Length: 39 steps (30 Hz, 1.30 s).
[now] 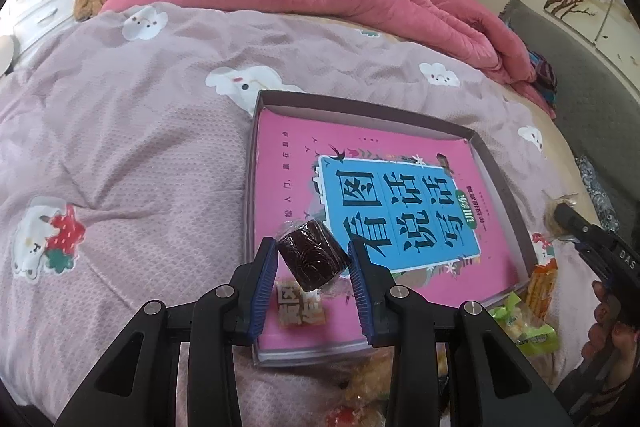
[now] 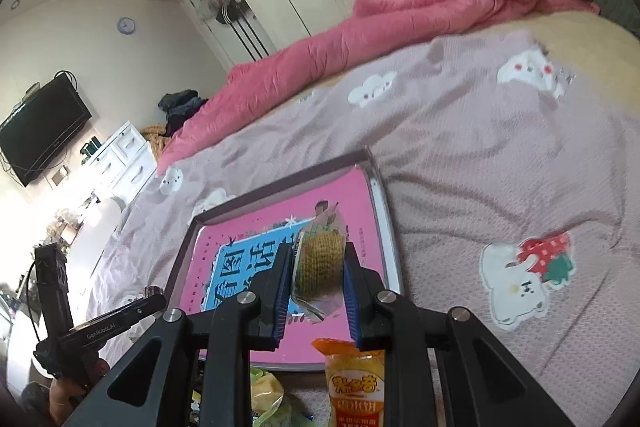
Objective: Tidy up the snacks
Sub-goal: 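Lift both held snacks and carry them over the pink book in the tray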
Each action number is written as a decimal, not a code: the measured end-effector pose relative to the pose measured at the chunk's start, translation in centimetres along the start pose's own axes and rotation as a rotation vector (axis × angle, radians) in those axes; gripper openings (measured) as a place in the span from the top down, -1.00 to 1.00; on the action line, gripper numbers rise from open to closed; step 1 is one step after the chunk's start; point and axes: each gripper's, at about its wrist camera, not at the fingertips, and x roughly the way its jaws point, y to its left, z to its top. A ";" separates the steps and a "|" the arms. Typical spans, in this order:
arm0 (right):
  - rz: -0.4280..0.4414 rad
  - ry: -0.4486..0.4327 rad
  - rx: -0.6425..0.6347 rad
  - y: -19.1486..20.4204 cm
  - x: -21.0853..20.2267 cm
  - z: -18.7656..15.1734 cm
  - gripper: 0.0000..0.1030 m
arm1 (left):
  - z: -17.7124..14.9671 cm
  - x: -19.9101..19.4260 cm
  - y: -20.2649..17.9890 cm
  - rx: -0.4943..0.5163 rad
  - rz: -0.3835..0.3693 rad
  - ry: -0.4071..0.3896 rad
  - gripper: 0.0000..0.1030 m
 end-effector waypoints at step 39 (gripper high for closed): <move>-0.063 0.258 -0.061 -0.1 5.3 -1.3 0.51 | -0.8 3.2 -0.1 0.039 -0.011 0.082 0.28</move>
